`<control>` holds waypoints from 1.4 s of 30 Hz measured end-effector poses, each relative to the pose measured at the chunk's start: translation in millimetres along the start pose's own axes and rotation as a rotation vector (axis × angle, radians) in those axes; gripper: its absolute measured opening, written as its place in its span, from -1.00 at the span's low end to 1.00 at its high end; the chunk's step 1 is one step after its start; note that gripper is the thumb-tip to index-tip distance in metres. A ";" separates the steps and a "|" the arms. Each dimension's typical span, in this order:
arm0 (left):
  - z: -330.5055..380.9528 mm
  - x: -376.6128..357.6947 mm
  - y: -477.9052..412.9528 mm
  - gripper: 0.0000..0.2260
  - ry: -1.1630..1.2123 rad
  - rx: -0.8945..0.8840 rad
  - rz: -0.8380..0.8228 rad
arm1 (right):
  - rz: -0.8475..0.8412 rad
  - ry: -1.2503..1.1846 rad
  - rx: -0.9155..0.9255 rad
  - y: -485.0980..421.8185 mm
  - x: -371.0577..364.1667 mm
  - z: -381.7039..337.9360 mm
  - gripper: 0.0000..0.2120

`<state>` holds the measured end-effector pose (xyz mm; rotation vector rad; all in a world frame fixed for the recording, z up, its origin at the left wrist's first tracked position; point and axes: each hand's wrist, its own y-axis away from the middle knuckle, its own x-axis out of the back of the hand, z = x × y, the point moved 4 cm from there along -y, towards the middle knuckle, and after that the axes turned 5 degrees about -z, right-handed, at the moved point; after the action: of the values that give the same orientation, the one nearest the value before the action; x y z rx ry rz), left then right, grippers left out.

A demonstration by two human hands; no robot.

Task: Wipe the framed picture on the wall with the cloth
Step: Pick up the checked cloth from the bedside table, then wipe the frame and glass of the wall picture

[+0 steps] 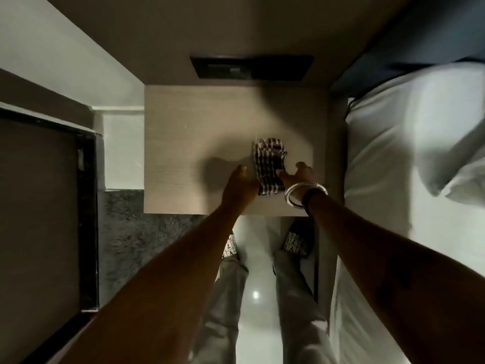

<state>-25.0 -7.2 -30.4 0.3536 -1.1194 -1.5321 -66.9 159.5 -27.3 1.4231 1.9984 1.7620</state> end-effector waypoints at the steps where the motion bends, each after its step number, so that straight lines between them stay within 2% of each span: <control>1: -0.6 -4.0 -9.7 -0.47 0.063 0.018 0.018 | -0.009 0.007 0.007 -7.6 -3.1 -0.8 -0.41; 3: -5.4 -12.5 -29.5 -0.62 0.159 0.059 0.049 | -0.017 -0.005 0.012 -26.0 -10.9 2.2 -0.54; 7: -6.4 -27.9 -49.6 -0.75 0.290 0.113 0.067 | 0.036 -0.306 -0.060 -41.8 -26.3 10.6 -0.58; 12: -3.1 -29.8 -51.6 -0.83 0.421 0.188 -0.045 | -0.129 -0.596 -0.085 -33.1 -33.1 -5.1 -0.85; 14: 3.7 -22.5 -41.3 -0.85 0.506 0.204 -0.099 | -0.167 -0.724 -0.084 -21.2 -23.9 -14.5 -0.84; 17: 28.0 -5.1 -13.3 -0.90 0.536 0.170 -0.163 | -0.363 -1.069 -0.179 10.6 -9.0 -27.0 -0.66; 20: 63.8 19.4 24.2 -0.94 0.524 0.098 -0.182 | -0.433 -1.189 -0.192 48.2 15.9 -38.4 -0.65; 23: 109.5 51.7 75.2 -0.87 0.483 -0.022 -0.193 | -0.419 -1.214 -0.039 95.1 54.9 -59.6 -0.72; 25: 144.9 71.5 113.7 -0.87 0.485 -0.085 -0.258 | -0.379 -1.210 0.075 133.6 88.6 -78.8 -0.76; 29: 226.9 105.1 197.0 -0.95 0.478 -0.268 -0.379 | -0.321 -1.259 0.259 229.1 165.9 -109.9 -0.62; 32: 289.8 124.4 258.7 -0.87 0.401 -0.412 -0.444 | -0.294 -1.308 0.418 296.0 225.5 -128.0 -0.52; 35: 355.5 137.1 321.5 -0.87 0.265 -0.555 -0.493 | -0.259 -1.364 0.586 357.2 284.6 -139.4 -0.45; 37: 401.0 145.5 363.1 -0.87 0.182 -0.649 -0.485 | -0.225 -1.425 0.699 396.0 324.7 -144.9 -0.39; 40: 464.6 161.5 430.8 -0.75 0.038 -0.796 -0.418 | -0.104 -1.524 0.878 460.4 389.0 -144.5 -0.30; 42: 502.6 173.4 473.2 -0.74 -0.084 -0.920 -0.352 | -0.053 -1.581 1.015 498.8 429.9 -144.1 -0.26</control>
<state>-166.1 114.3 656.5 -0.1596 -0.3210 -2.2053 -119.3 294.2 631.0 1.8235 1.6337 -0.7070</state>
